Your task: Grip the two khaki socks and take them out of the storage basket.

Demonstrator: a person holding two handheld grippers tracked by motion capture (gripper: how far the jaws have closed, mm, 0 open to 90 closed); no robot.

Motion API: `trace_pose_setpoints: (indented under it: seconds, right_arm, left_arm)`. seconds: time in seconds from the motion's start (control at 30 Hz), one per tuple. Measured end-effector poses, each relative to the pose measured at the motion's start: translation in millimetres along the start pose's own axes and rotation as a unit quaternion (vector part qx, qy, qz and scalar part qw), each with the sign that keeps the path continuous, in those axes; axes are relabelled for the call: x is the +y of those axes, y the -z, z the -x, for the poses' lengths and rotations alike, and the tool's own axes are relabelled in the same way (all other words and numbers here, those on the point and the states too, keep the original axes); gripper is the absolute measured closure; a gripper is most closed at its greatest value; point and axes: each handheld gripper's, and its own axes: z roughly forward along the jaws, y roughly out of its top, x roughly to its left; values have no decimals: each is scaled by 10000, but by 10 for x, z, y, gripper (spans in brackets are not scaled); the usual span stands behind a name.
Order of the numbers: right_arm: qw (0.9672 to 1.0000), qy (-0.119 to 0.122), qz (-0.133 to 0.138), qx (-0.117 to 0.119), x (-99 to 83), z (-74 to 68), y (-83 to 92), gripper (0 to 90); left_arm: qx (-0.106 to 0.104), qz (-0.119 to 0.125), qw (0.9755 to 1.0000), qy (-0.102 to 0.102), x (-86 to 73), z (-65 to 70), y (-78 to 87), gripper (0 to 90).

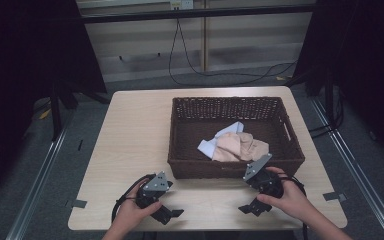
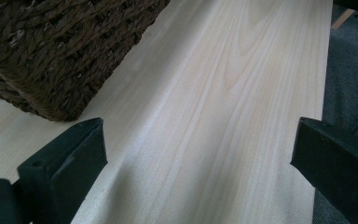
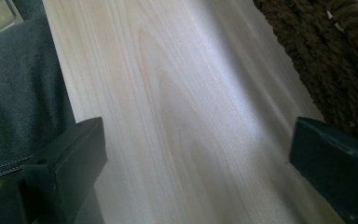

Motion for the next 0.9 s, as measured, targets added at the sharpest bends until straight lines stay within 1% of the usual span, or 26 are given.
trace_pose_setpoints:
  seconds: [0.03,0.17,0.23,0.33,0.37,0.4,0.47,0.5,0.53,0.57,0.6,0.67,0.73,0.8,0.83,0.9]
  right_arm:
    - [10000,57,-42,-6,11,3,-4,35]
    - [9998,-19,-206,20,57,14,-1,37]
    - [9997,-53,-222,23,68,21,4,42]
    - [9990,-166,-418,87,111,30,28,51]
    - [9990,-166,-418,87,111,30,28,51]
    - [9984,-155,-537,90,123,26,32,47]
    - [9983,-163,-551,79,130,14,33,53]
    - [9986,-87,-521,39,143,-13,35,49]
    - [9984,-13,-557,42,148,-15,42,46]
    - [9986,-58,-517,85,164,-45,43,51]
    - [9986,-58,-517,85,164,-45,43,51]
    - [9989,68,-465,93,187,-75,55,60]
    - [9980,110,-609,128,240,-128,91,60]
    - [9979,92,-625,131,253,-138,100,60]
    - [9969,114,-772,77,295,-153,145,61]
    - [9966,91,-814,74,318,-164,166,62]
  left_arm:
    - [-2,-9,10000,5,0,0,1,26]
    - [4,-2,10000,2,0,-2,2,26]
    - [6,0,10000,5,-1,-2,2,26]
    - [-7,-12,10000,-7,0,-4,2,26]
    - [-8,-11,10000,-7,0,-4,2,26]
    - [6,-12,10000,-22,0,-5,7,26]
    - [6,-36,10000,-14,3,-3,13,26]
    - [6,15,10000,-9,-1,-4,8,26]
    - [4,35,10000,0,-3,-3,7,26]
    - [4,35,10000,0,-3,-3,7,26]
    - [1,32,10000,-4,-3,-3,7,26]
    - [-1,46,10000,4,-4,1,3,26]
    - [-2,-5,10000,-18,0,-1,5,26]
    - [-7,-10,10000,-17,1,-1,6,26]
    - [4,-14,10000,2,2,1,9,26]
    - [13,-15,10000,9,2,1,9,26]
